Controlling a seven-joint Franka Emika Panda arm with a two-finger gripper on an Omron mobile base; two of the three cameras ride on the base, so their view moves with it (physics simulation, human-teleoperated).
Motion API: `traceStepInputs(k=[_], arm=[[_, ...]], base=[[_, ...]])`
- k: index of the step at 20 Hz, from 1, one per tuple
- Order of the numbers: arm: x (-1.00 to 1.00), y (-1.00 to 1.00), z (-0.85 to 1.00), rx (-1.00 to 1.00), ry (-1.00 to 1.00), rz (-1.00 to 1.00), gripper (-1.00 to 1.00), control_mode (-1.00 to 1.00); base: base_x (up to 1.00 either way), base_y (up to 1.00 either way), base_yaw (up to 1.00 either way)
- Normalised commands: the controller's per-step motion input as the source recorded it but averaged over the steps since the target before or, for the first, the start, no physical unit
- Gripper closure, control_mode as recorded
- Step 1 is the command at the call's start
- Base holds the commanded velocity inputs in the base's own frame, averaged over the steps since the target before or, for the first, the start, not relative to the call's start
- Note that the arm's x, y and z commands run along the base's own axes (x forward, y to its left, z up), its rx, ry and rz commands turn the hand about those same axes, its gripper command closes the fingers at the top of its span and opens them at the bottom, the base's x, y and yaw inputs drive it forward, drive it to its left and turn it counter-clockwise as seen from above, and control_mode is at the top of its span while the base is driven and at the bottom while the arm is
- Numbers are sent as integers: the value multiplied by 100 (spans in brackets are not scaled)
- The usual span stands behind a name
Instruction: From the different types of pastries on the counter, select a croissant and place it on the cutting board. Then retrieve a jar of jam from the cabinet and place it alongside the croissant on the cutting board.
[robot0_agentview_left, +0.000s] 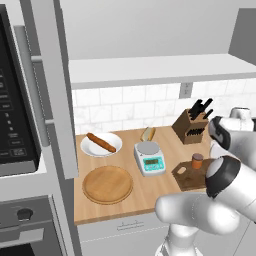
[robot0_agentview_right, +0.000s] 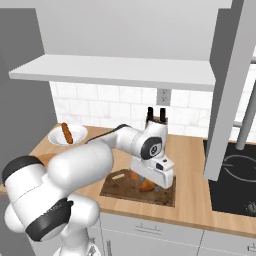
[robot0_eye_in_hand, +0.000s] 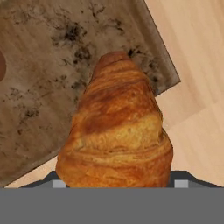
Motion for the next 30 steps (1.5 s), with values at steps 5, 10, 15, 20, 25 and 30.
traceStepInputs(k=[5, 10, 15, 20, 25, 30], arm=[[34, 0, -37, -3, -2, 2, 100, -100], [12, -8, -10, 0, -8, 3, 100, -100], [9, -21, -14, 0, -10, 9, 100, -100], [45, 0, -24, 0, -10, 10, 100, -100], [24, 0, -27, 0, -5, 9, 100, -100], [17, 0, -42, 0, -1, 10, 100, -100]], base=[[0, 0, 0], [0, 0, 0], [0, 0, 0], [0, 0, 0], [0, 0, 0], [0, 0, 0]])
